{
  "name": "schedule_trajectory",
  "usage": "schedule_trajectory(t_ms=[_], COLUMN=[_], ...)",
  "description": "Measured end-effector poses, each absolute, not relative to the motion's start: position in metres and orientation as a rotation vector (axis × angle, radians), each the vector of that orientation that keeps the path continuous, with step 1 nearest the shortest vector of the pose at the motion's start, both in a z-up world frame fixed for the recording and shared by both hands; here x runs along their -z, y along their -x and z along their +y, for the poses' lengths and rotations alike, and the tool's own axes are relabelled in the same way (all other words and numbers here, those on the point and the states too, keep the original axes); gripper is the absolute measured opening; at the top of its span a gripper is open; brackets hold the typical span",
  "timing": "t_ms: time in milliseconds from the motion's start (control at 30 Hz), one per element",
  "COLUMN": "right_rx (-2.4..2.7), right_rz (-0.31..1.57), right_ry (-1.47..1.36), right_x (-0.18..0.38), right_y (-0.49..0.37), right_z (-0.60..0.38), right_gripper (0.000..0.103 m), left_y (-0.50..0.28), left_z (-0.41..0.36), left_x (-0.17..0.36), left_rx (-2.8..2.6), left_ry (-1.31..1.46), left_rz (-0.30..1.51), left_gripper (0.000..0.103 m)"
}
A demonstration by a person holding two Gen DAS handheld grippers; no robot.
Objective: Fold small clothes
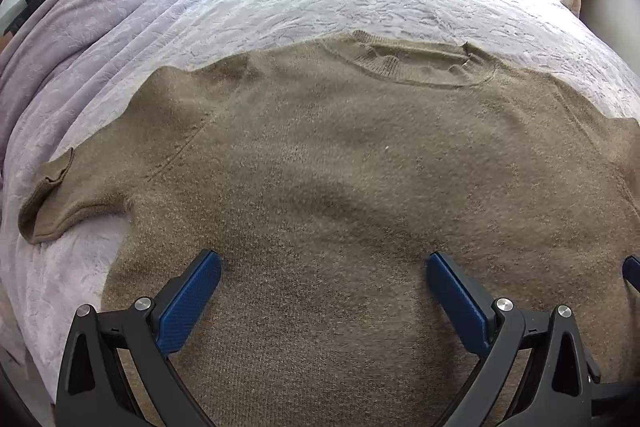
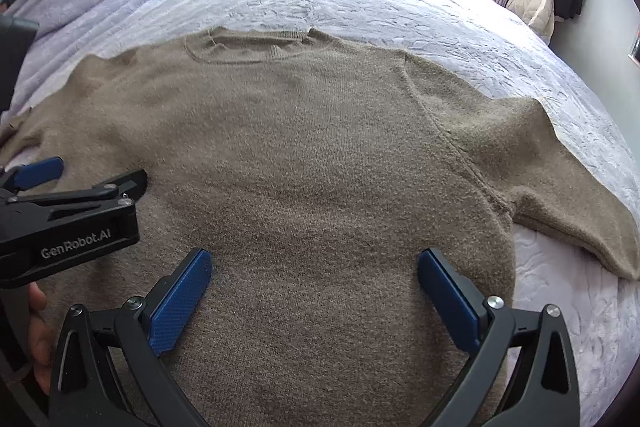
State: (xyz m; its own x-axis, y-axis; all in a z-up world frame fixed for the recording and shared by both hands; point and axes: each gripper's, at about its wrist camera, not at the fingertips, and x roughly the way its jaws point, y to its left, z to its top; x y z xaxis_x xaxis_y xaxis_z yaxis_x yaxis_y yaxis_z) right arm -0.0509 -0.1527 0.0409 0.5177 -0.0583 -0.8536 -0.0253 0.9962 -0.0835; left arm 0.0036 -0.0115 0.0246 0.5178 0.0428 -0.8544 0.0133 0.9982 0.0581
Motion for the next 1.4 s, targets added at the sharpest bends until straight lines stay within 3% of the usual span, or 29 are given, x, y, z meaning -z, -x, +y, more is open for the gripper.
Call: schedule_trajectory(t_ms=[567,1033,1400], right_rx=[0.123,0.31,0.538], right_rz=[0.884,0.878,0.899], right_ry=[-0.032,-0.176,-0.336], right_x=[-0.117,-0.115,-0.1], right_y=[0.048,0.052,0.104], right_z=[-0.243,-0.357,-0.48], right_gripper=[0.103,0.103,0.103], left_y=[-0.015,-0.032,-0.038], left_z=[-0.084,-0.186,-0.273], left_x=[-0.085,-0.091,-0.078], left_rx=[0.12,0.238,0.342], left_ry=[-0.104,-0.173,-0.244], left_rz=[0.939,0.93,0.958], left_gripper=[0.103,0.103,0.103])
